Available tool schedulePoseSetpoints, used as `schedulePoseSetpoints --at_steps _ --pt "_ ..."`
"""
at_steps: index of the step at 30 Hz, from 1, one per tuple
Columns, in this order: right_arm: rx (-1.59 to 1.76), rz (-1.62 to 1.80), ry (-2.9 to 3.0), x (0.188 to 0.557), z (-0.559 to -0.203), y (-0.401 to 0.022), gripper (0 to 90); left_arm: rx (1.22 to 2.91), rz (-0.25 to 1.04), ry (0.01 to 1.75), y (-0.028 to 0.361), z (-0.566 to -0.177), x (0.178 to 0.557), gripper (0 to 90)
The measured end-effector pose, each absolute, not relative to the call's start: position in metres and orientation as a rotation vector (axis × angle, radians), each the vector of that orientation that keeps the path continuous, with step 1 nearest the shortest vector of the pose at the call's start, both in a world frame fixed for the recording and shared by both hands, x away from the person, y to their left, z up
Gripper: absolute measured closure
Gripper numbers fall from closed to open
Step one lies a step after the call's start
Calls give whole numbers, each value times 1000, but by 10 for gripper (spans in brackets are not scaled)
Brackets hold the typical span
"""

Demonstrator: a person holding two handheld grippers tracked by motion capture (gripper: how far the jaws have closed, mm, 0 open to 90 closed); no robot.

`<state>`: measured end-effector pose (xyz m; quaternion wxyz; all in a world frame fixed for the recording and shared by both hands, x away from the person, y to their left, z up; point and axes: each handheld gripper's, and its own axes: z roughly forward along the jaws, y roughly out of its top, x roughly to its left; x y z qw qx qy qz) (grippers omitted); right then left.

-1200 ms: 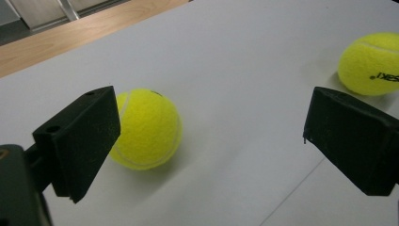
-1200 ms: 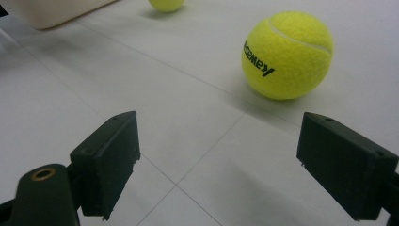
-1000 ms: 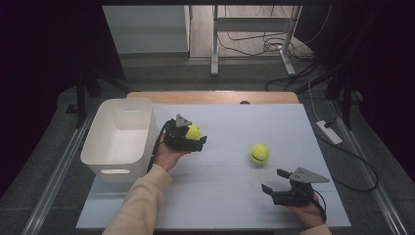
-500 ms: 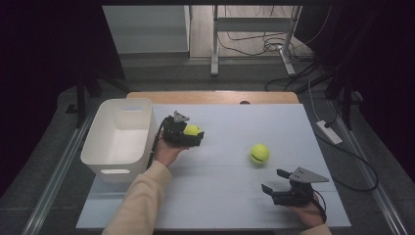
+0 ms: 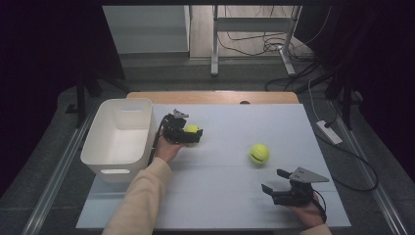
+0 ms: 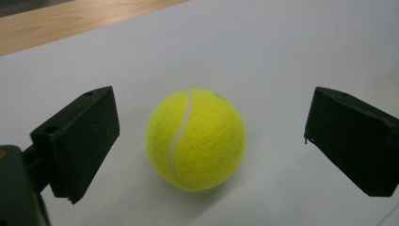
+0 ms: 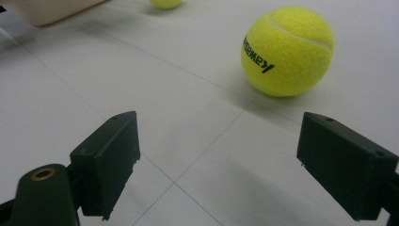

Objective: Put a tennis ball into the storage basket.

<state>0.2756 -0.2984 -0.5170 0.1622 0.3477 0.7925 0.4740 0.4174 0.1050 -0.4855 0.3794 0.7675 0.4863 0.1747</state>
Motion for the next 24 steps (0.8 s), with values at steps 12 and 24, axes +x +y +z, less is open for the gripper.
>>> schedulePoseSetpoints --at_steps 12,24 --pt "991 1355 2263 276 -517 -299 135 1997 428 1272 102 -499 430 42" --pt "987 1349 2269 276 -518 -299 135 2039 394 1290 97 -513 439 40"
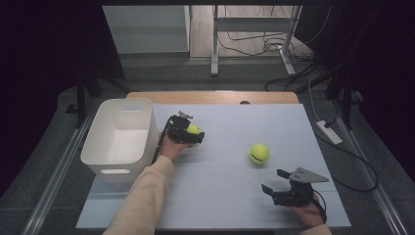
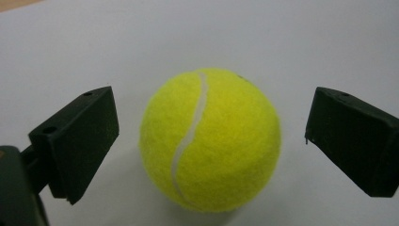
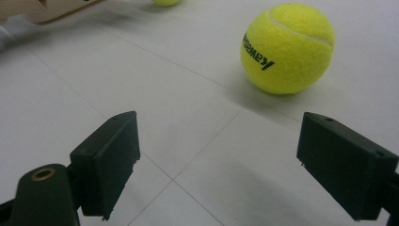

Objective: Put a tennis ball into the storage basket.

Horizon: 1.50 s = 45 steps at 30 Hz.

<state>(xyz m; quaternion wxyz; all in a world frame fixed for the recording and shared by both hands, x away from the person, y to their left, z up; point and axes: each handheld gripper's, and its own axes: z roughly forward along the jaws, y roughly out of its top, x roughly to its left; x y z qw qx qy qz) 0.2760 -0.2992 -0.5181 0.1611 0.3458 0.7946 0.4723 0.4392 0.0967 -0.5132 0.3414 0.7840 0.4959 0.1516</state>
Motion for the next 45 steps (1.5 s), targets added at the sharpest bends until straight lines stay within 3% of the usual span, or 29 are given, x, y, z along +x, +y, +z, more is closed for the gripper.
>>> schedulePoseSetpoints --at_steps 6,13,45 --pt "987 1349 2270 276 -518 -300 135 2059 372 1304 95 -520 442 68" --pt "988 1345 2270 276 -518 -300 135 2055 332 1334 96 -525 445 252" --pt "989 1344 2266 276 -518 -300 135 2001 328 1236 100 -500 428 263"
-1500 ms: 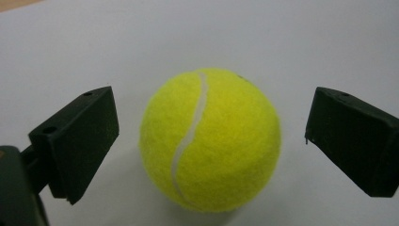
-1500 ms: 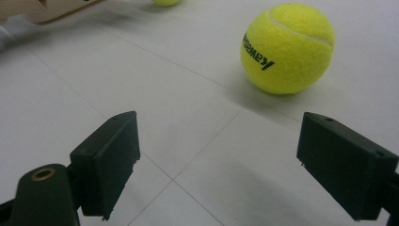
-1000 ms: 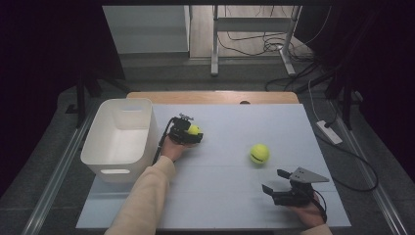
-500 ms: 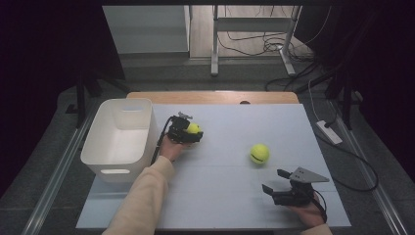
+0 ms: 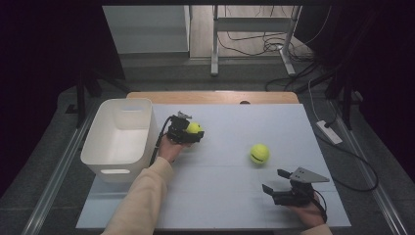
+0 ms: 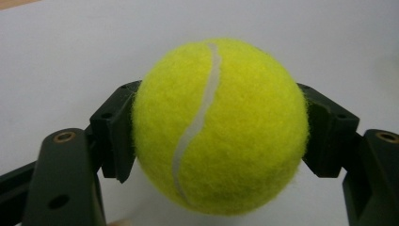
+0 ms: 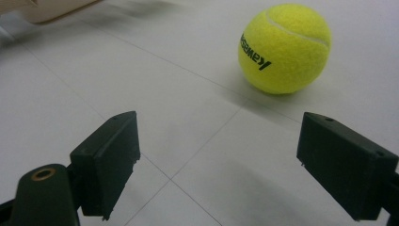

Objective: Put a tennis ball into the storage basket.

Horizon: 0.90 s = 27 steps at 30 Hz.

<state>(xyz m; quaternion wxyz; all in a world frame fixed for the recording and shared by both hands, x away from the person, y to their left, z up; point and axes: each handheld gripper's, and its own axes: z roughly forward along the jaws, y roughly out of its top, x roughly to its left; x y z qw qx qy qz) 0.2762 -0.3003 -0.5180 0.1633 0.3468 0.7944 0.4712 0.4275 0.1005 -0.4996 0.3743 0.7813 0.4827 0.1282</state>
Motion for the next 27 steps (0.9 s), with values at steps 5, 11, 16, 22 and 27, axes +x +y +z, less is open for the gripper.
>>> schedulePoseSetpoints --at_steps 5,11,16,22,27 --pt "989 1344 2265 276 -518 -300 135 1993 328 1219 101 -496 424 263" --pt "988 1345 2262 276 -518 -300 135 1974 338 1205 103 -490 420 263" --pt "987 1354 2256 276 -517 -300 135 1959 331 1186 105 -486 417 262" --pt "987 1354 2252 276 -517 -300 136 1939 335 1160 105 -479 412 262" --pt "987 1353 2251 276 -517 -300 137 1930 345 1136 106 -473 408 262"
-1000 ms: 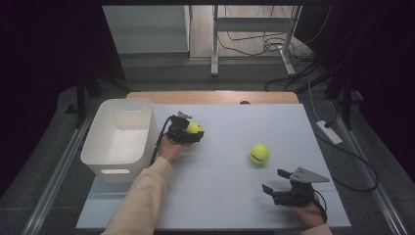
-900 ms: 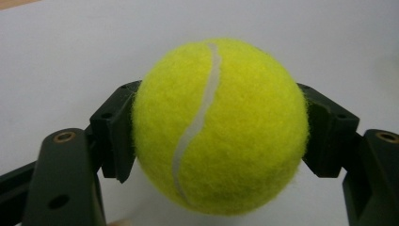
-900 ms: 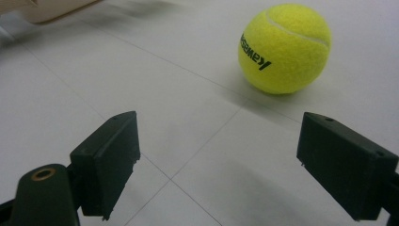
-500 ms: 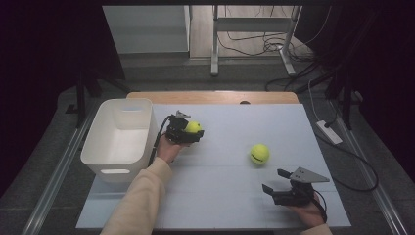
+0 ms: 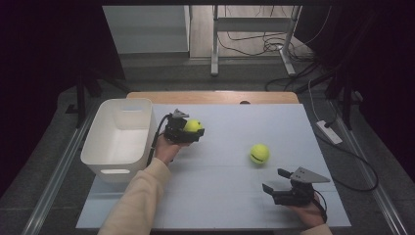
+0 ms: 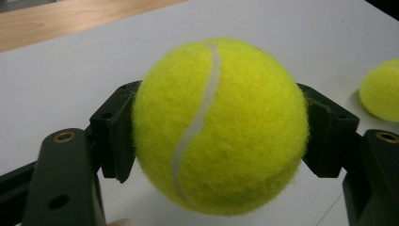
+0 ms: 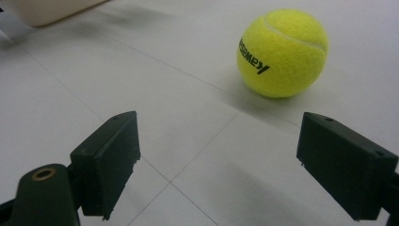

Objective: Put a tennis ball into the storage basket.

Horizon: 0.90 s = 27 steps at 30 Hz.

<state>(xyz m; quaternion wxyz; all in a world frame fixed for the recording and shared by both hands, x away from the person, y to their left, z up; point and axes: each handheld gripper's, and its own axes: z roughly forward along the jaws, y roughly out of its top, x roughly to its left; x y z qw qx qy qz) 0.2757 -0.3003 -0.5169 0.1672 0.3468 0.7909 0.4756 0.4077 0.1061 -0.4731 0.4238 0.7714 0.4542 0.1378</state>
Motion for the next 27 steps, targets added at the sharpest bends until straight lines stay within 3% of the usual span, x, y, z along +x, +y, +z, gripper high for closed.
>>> schedulePoseSetpoints --at_steps 27 --pt "981 1346 2254 276 -517 -299 137 1871 371 1067 110 -449 392 263"
